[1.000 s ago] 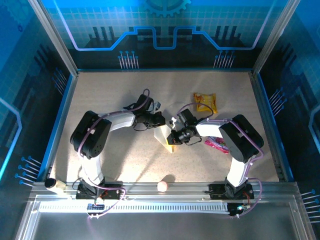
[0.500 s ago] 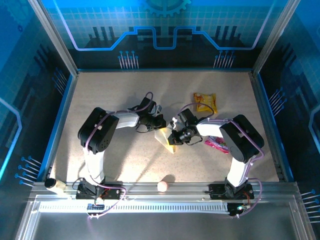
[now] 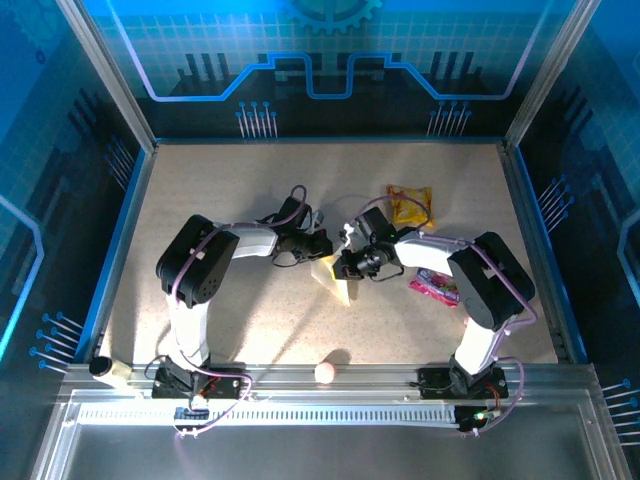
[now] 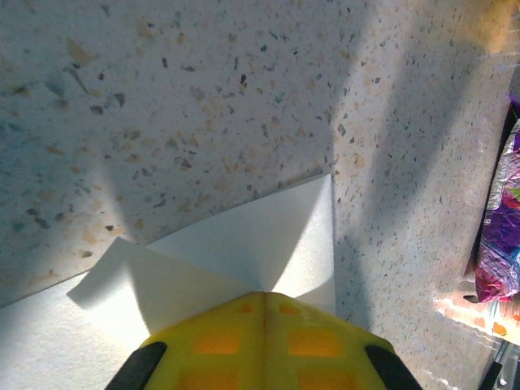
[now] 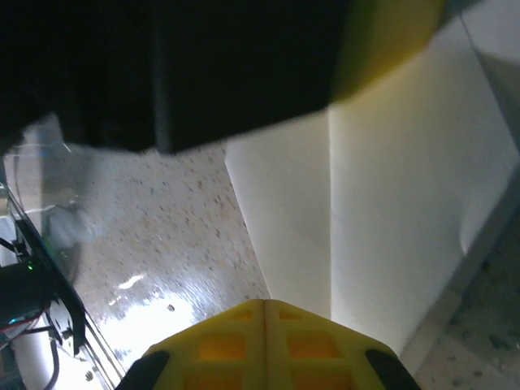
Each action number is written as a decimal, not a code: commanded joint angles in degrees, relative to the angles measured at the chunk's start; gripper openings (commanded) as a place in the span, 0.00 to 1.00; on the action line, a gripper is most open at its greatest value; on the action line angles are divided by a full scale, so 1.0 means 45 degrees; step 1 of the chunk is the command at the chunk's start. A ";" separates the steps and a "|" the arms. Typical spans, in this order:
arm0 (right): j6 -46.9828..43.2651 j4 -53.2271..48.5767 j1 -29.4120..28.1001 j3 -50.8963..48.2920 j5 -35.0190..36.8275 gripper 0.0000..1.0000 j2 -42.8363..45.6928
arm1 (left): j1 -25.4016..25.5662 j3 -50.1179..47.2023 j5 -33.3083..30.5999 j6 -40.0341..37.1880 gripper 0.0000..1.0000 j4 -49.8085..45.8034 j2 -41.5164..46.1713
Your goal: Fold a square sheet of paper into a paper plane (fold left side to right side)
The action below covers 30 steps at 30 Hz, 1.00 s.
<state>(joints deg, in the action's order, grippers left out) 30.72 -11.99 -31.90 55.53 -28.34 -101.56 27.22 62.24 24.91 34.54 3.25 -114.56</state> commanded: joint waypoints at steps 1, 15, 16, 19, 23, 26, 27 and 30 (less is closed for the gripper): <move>0.0262 0.0145 0.0076 0.0485 -0.0098 0.00 -0.0617 | 0.0034 -0.0422 -0.0341 -0.0117 0.01 -0.0439 -0.0459; -0.0209 -0.0443 -0.0057 0.0452 0.0537 0.00 -0.1728 | 0.0030 -0.0392 -0.1126 -0.0081 0.00 -0.0794 -0.0494; -0.0278 -0.0561 -0.0076 0.0396 0.0612 0.00 -0.1700 | 0.0025 -0.0400 -0.1211 -0.0084 0.00 -0.0782 -0.0515; -0.0386 -0.0702 -0.0079 0.0021 0.0633 0.00 -0.1468 | 0.0025 -0.0432 -0.1427 -0.0045 0.00 -0.0780 -0.0579; -0.0582 -0.1034 -0.0118 -0.0296 0.0579 0.00 -0.1054 | 0.0025 -0.0437 -0.1653 0.0034 0.00 -0.0808 -0.0677; -0.0714 -0.1328 -0.0130 -0.0459 0.0652 0.00 -0.0731 | 0.0022 -0.0393 -0.1758 0.0038 0.00 -0.0835 -0.0771; -0.0759 -0.1428 -0.0138 -0.0510 0.0675 0.00 -0.0610 | 0.0010 -0.0388 -0.1778 0.0048 0.00 -0.0860 -0.0796; -0.0866 -0.1691 -0.0138 -0.0670 0.0710 0.00 -0.0396 | 0.0010 -0.0328 -0.1826 0.0033 0.00 -0.0858 -0.0866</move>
<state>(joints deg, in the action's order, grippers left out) 28.34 -12.86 -31.97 54.41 -25.89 -104.86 27.40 62.13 23.75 34.59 3.38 -114.56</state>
